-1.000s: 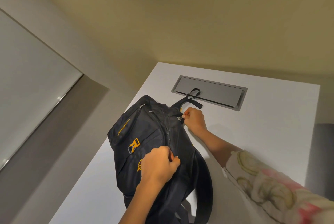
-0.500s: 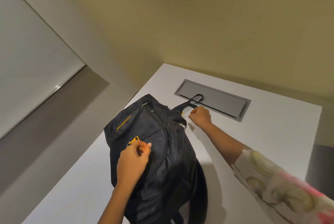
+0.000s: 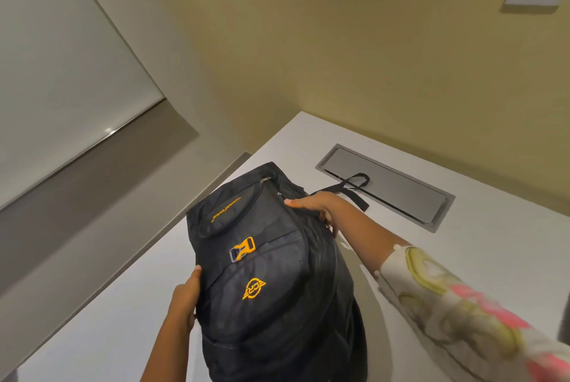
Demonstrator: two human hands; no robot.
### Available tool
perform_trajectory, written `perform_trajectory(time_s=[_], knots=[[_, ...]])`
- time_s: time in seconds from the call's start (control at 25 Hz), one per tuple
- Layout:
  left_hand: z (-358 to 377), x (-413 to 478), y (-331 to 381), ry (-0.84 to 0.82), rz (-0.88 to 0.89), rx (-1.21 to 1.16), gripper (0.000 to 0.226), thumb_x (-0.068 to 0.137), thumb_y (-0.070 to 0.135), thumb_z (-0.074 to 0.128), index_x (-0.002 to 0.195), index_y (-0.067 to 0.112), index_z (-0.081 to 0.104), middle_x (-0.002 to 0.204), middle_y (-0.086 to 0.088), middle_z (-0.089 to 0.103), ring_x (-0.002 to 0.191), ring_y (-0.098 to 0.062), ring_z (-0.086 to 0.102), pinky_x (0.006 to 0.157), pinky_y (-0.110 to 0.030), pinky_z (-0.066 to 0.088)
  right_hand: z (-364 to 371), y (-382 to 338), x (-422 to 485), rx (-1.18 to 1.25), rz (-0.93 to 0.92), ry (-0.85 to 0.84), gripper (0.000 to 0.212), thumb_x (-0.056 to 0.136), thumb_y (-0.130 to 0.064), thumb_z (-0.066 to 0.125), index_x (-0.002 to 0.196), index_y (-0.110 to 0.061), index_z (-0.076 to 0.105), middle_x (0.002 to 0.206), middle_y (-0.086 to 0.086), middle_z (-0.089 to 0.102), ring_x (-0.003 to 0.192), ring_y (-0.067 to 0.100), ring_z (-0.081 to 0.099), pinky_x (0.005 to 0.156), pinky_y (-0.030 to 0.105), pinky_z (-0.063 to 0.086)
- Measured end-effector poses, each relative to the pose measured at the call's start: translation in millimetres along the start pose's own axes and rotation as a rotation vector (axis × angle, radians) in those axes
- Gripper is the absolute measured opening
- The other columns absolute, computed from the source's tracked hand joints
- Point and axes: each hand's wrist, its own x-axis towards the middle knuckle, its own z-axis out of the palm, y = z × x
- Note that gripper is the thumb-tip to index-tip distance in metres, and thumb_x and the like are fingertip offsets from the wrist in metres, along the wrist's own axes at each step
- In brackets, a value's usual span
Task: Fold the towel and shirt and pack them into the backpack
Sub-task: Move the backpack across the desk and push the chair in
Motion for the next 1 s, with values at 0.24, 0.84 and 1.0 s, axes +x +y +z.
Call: perform_trajectory(time_s=[0.24,0.84,1.0], knots=[[-0.6,44.8,-2.7,-0.266,-0.104,-0.181,0.072,0.078,0.076,0.051,0.13,0.026,0.057,0.13,-0.007,0.063,0.115,-0.033,0.06,0.099,-0.05,0.047,15.6,-6.7,27.0,-0.031,0.074,-0.082,0.102,0.077,-0.068,0.063,0.152,-0.013,0.02,0.155,0.016,0.029,0.139,0.038,0.034,0.107,0.053,0.033],[17.5,51.4,1.8,-0.242,-0.182,-0.301,0.052,0.092,0.041,0.06,0.128,0.004,0.058,0.124,-0.022,0.063,0.114,-0.044,0.057,0.103,-0.052,0.043,9.0,-12.7,60.1,0.102,-0.151,-0.02,0.081,0.079,-0.012,0.078,0.147,-0.007,0.035,0.141,0.015,0.048,0.121,0.036,0.053,0.095,0.043,0.051],[28.8,32.8,9.9,-0.309,-0.043,-0.288,0.061,0.096,0.033,0.053,0.142,-0.005,0.038,0.15,-0.024,0.037,0.137,-0.041,0.036,0.115,-0.048,0.027,-24.3,-31.7,46.7,0.019,-0.208,-0.046,0.065,0.085,-0.007,0.071,0.143,-0.006,0.042,0.138,0.017,0.051,0.12,0.038,0.054,0.094,0.047,0.051]])
